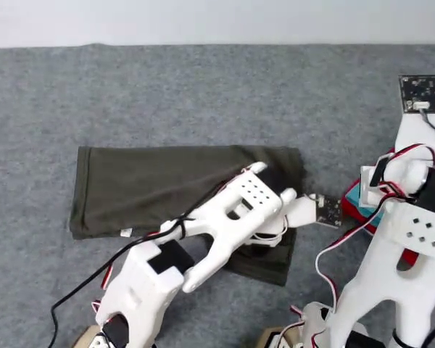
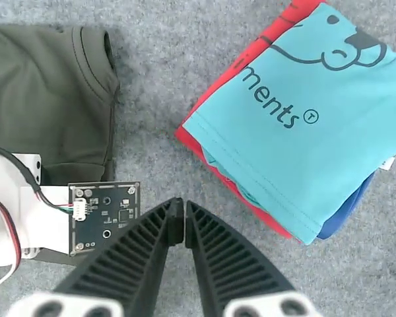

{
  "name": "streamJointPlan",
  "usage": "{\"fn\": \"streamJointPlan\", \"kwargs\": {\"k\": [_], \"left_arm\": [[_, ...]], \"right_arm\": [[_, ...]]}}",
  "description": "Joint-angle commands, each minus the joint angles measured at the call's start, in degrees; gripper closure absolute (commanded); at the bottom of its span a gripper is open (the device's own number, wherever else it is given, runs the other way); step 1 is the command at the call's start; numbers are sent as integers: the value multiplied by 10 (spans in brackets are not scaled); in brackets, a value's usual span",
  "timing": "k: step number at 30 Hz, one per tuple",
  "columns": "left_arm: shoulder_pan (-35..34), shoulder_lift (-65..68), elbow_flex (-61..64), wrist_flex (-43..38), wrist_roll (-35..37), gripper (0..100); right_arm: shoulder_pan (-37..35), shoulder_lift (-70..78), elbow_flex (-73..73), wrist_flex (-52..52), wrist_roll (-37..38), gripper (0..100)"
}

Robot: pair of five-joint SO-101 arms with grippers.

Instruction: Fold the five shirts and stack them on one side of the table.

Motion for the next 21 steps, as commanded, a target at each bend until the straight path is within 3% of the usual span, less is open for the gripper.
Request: {"fn": "streamJointPlan", "kwargs": {"k": [1, 5, 13, 21], "left_arm": [[2, -1, -24, -7, -7, 881], [4, -9, -31, -4, -7, 980], [1, -74, -34, 9, -6, 994], [-49, -98, -33, -13, -6, 994]], "right_arm": [[11, -15, -2, 23, -2, 988], [11, -13, -2, 23, -2, 988], [11, -13, -2, 22, -2, 988], [11, -12, -2, 22, -2, 988]]}}
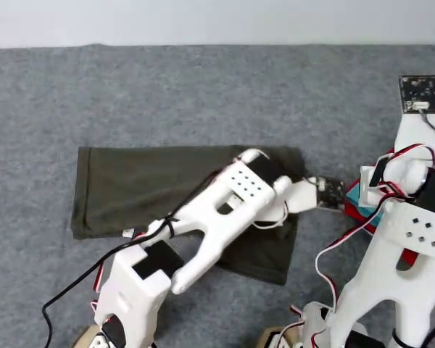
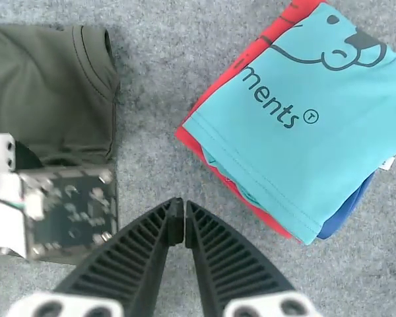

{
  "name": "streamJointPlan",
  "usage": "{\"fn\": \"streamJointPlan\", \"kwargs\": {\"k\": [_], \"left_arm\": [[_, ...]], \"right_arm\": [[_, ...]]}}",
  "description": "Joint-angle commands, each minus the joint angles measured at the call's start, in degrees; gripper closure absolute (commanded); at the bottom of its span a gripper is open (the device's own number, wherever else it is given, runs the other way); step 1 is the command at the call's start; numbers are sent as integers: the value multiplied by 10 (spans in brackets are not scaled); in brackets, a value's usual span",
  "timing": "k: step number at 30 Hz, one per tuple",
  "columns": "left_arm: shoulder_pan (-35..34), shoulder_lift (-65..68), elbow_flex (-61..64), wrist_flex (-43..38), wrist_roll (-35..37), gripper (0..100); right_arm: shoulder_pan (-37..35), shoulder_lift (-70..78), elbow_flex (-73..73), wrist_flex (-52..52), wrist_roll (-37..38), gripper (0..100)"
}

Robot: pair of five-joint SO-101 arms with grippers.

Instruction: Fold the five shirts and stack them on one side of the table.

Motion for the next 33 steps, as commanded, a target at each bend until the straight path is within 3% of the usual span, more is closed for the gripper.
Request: {"fn": "streamJointPlan", "kwargs": {"k": [1, 7, 15, 33], "left_arm": [[-31, -38, -19, -27, -4, 993], [-76, -2, -21, -99, -2, 967], [-90, 35, -25, -102, 49, 829], [-165, 59, -113, -119, 50, 829]], "right_arm": [[11, -12, -2, 22, -2, 988], [9, -12, -1, 22, -2, 988], [8, -11, -1, 22, -2, 988], [8, -12, -1, 22, -2, 988]]}}
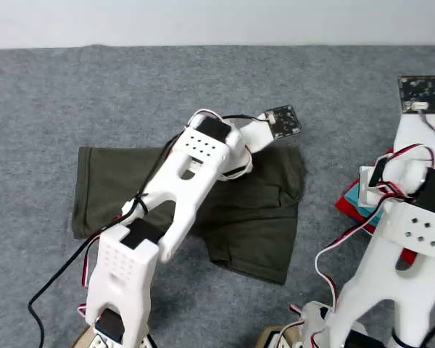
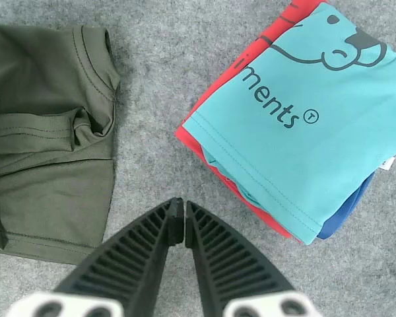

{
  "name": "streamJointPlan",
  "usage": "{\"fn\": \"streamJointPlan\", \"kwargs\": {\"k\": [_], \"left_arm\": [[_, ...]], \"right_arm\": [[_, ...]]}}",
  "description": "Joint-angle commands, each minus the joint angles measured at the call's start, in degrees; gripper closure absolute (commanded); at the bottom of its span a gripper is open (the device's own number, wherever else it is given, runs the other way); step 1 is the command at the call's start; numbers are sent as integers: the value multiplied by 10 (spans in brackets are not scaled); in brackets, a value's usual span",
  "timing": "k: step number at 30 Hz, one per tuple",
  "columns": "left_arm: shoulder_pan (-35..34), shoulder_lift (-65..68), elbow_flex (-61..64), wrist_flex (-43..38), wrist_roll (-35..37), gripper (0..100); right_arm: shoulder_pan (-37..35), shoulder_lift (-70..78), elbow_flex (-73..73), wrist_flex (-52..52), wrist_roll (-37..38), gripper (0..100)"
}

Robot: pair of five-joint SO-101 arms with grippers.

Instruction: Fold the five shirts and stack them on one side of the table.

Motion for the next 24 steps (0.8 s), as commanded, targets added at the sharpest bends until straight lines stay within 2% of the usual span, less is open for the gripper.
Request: {"fn": "streamJointPlan", "kwargs": {"k": [1, 8, 20, 22, 24], "left_arm": [[-1, -4, -33, 11, 6, 829], [55, -1, -102, 99, 7, 828], [74, 105, -131, 84, 4, 832], [74, 108, -159, 105, 2, 875], [76, 109, -184, 120, -11, 959]], "right_arm": [[8, -12, -1, 22, -2, 988], [8, -12, -1, 22, -2, 988], [9, -12, -1, 22, -2, 988], [9, -12, -1, 22, -2, 988], [9, -12, -1, 22, -2, 988]]}}
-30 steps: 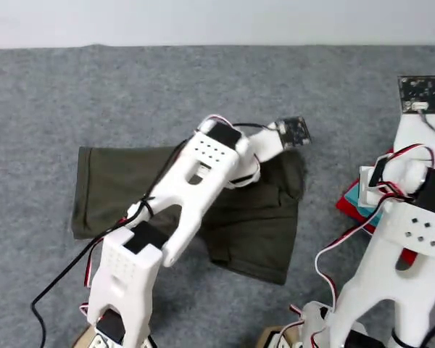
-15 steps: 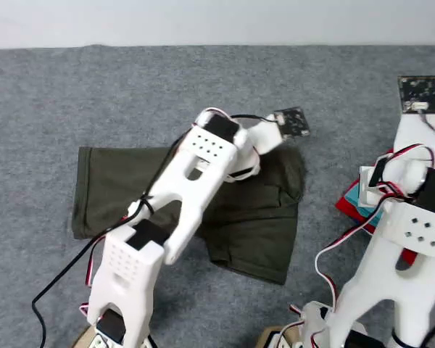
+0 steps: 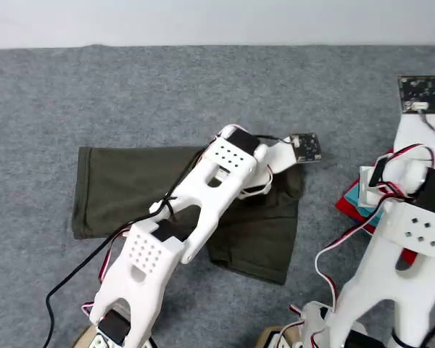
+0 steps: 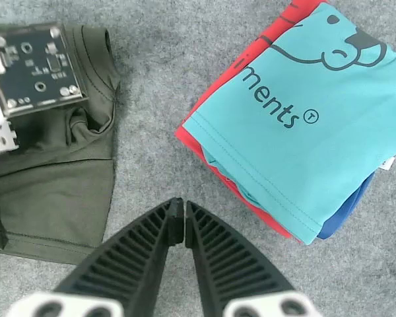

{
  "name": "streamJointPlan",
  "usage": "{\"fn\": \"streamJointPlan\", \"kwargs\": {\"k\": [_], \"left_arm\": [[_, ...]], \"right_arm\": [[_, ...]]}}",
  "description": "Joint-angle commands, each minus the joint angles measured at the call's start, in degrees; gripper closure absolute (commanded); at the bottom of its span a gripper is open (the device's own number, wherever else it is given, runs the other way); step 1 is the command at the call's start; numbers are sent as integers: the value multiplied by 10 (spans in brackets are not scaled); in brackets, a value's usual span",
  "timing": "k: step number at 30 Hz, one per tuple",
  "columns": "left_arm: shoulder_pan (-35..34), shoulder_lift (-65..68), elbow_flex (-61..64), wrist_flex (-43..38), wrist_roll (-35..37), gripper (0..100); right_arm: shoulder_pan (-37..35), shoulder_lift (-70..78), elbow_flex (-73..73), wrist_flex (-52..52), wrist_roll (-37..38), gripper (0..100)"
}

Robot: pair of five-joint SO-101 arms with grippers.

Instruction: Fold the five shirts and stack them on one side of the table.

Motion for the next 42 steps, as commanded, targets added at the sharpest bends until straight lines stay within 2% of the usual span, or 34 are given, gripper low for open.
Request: {"fn": "streamJointPlan", "kwargs": {"k": [1, 6, 13, 20, 25, 31, 36, 42], "left_arm": [[4, -6, -57, 25, -11, 992], [-3, -6, -101, 57, -11, 993], [-33, 3, -105, 42, -11, 991], [-36, 21, -109, 72, -9, 863], [-27, 27, -102, 78, -9, 848], [-33, 73, -116, 82, -12, 863], [-38, 83, -179, 124, -31, 989], [-40, 83, -261, 178, -32, 994]], "right_arm": [[9, -12, -1, 22, -2, 988], [9, -12, -1, 22, -2, 988], [10, -12, -1, 22, -2, 988], [9, -12, 0, 22, -3, 988], [8, -14, 31, 22, -3, 988], [8, -17, 40, 22, -3, 988], [8, -17, 40, 15, -3, 988], [8, -15, 40, 15, -3, 988]]}}
